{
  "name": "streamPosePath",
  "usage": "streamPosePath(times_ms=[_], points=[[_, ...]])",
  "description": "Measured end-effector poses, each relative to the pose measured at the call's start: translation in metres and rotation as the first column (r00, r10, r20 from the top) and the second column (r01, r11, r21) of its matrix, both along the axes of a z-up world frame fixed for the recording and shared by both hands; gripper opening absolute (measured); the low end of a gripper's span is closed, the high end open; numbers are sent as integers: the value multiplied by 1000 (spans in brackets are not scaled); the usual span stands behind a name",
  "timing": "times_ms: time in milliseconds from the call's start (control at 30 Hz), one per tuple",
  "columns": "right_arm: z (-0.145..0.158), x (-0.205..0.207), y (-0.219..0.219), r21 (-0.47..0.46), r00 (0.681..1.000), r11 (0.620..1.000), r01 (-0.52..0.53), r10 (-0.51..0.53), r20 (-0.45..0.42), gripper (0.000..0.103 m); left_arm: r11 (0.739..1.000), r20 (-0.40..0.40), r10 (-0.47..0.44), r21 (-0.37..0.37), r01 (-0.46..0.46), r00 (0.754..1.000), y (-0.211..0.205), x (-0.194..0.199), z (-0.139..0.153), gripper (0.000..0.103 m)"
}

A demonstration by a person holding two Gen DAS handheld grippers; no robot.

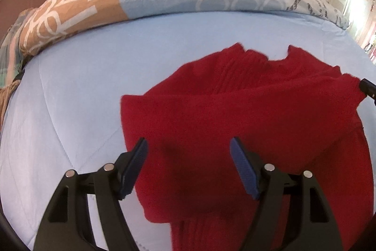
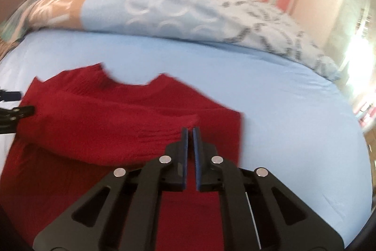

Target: Fold small clothes

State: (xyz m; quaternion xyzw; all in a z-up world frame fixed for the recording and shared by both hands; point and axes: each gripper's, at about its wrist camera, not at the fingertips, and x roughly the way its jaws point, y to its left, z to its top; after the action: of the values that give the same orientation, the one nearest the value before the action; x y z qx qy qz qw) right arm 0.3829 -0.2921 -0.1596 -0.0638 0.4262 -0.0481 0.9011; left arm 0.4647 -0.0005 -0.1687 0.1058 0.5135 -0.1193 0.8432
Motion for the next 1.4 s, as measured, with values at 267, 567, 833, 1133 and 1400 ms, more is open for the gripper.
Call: streamPosePath(times_ms=[267, 567, 833, 1133, 1400], points=[[-45, -17, -67, 261, 984, 958, 116, -76, -158, 3, 1000, -5, -23, -1, 23, 1000, -13, 1, -2, 73], [-29, 8, -23, 301, 989, 953, -22, 64, -130, 50, 998, 2, -43, 47, 43, 999, -26, -4, -8, 73], [-40, 16, 15, 139, 978, 986, -94, 117, -173, 4, 997, 12, -45, 65, 44, 999, -33, 1, -5, 73], [6, -4, -5, -35, 998, 998, -55, 56, 27, 4, 998, 32, -34, 59, 32, 999, -32, 3, 6, 73], [-54, -7, -44, 88, 986, 995, 54, -39, -160, 8, 1000, -22, -8, -2, 8, 1000, -21, -1, -7, 73]])
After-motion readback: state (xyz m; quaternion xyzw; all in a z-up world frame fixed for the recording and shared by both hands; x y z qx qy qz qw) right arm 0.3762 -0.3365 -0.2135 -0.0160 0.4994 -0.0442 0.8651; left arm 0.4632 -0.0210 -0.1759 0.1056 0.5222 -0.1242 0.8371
